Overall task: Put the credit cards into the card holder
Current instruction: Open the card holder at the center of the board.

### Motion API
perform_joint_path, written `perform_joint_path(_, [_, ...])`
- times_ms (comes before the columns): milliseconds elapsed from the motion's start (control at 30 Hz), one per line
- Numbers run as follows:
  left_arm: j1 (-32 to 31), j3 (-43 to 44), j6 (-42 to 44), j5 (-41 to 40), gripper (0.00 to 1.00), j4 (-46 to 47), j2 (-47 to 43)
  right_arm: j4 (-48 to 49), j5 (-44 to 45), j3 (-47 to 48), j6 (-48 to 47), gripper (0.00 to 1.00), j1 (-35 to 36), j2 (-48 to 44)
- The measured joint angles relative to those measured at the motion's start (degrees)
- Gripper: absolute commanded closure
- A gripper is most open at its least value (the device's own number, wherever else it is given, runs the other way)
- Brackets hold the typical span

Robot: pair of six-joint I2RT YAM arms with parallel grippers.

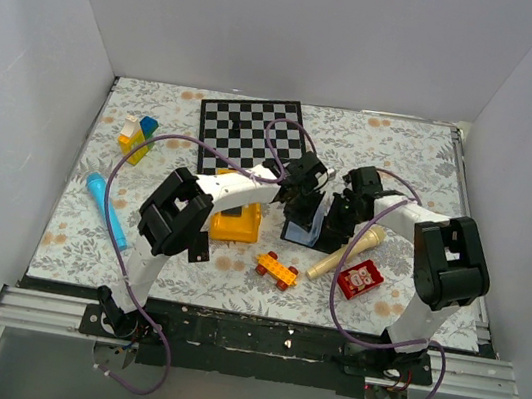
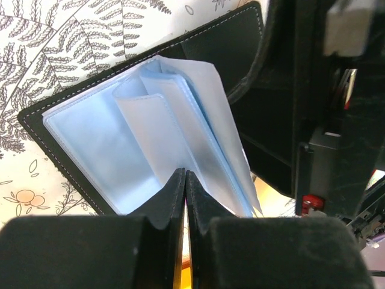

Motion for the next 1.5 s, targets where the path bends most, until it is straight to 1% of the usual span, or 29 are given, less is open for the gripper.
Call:
perform_joint_path(167, [0.00,-0.83,-0.22,0.15,1.00,0.33,0.00,0.85,0.37,-1.27,0.42,0.87,-0.26,-1.14])
perform_joint_path(400, [0.00,-0.66,-0.37,1.33,1.00,1.57,1.53,0.39,1.90,-2.67,0.42,0.76,-0.85,-7.34])
perform_joint_path(533, [-0.02,-0.48,-0.39,1.70,1.00,1.55,2.75,0.44,1.88,-2.58,0.39,0.76,-1.27,-10.25])
perform_joint_path(733, [-0.13,0.42,-0.39,1.92,1.00,1.68,2.82,-0.79,2.84,-2.54,0.42,0.77,-1.46,-9.01])
perform_joint_path(967, [-0.37,1.25,-0.39,1.97,1.00,1.49,2.82,-2.99,7.19,-2.54,0.11,0.78,-1.46,-9.01])
perform_joint_path(1133, [-0.42,3.91,-0.42,2.64,1.00,1.51,2.82,-4.52,9.11,-2.54,-0.22,0.77,-1.68,-9.73])
perform_joint_path(1367, [-1.01,7.63,-0.37,3.32,1.00,1.27,3.02,-5.22,9.49,-2.56,-0.46,0.77,-2.56,-12.15])
perform_joint_path(1500, [-1.31,9.40,-0.37,3.89,1.00,1.31,4.57,-5.42,9.99,-2.84,-0.48,0.77,-2.99,-12.90])
